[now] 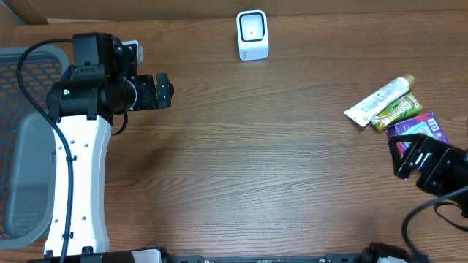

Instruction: Scan the item barcode

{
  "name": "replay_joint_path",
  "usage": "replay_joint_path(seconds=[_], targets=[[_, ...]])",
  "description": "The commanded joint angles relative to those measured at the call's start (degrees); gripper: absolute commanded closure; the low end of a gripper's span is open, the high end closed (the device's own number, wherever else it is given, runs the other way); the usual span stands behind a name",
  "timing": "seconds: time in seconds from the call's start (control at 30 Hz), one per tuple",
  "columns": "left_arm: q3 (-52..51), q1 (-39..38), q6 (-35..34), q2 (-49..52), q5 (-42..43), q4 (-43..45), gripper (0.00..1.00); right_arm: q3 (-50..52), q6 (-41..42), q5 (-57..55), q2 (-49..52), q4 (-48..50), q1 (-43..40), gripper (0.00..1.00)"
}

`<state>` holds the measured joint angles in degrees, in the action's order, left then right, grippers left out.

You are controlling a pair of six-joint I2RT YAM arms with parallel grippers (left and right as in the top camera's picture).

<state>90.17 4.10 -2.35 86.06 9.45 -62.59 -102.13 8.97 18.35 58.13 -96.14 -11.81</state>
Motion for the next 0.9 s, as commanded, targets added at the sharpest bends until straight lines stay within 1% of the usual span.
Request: replay_joint_path(seconds=[0.0,0.1,0.23,0.37,0.4,0.53,0.67,0.87], targets=[[1.01,-0.37,1.29,0.20,0.46,-0.02,0.00,1.22,-0.50,-4.28,-3.13,4.35,3.30,0.00],[1.01,-0.37,1.29,0.20,0.46,-0.04,0.00,5.84,-0.59,-6.43,-5.88,12.15,5.18,0.00],[1.01,-0.37,1.29,0.20,0.46,-0.02,0.00,18.29,-2.03,-6.34,-10.78,28.15,6.10,0.00],[1.01,-0.37,1.29,0.20,0.46,-0.02,0.01,33.00,-3.72,-6.29,-15.85,47.87,6.38,0.00],[1.01,-0.37,1.29,0.20,0.48,-0.04,0.00,37.68,-5.03,-6.32,-17.66,53.66,6.95,0.00],[1.01,-0.37,1.29,0.20,0.46,-0.04,0.01,53.24,-12.90,-6.34,-24.52,70.66,11.21,0.00],[1.01,-0.37,1.29,0.20,0.46,-0.04,0.00,66.12,-17.94,-6.34,-30.71,81.74,14.97,0.00],[1.01,-0.37,1.29,0.20,0.46,-0.02,0.01,81.15,-18.01,-6.25,-37.99,93.00,15.61,0.00]])
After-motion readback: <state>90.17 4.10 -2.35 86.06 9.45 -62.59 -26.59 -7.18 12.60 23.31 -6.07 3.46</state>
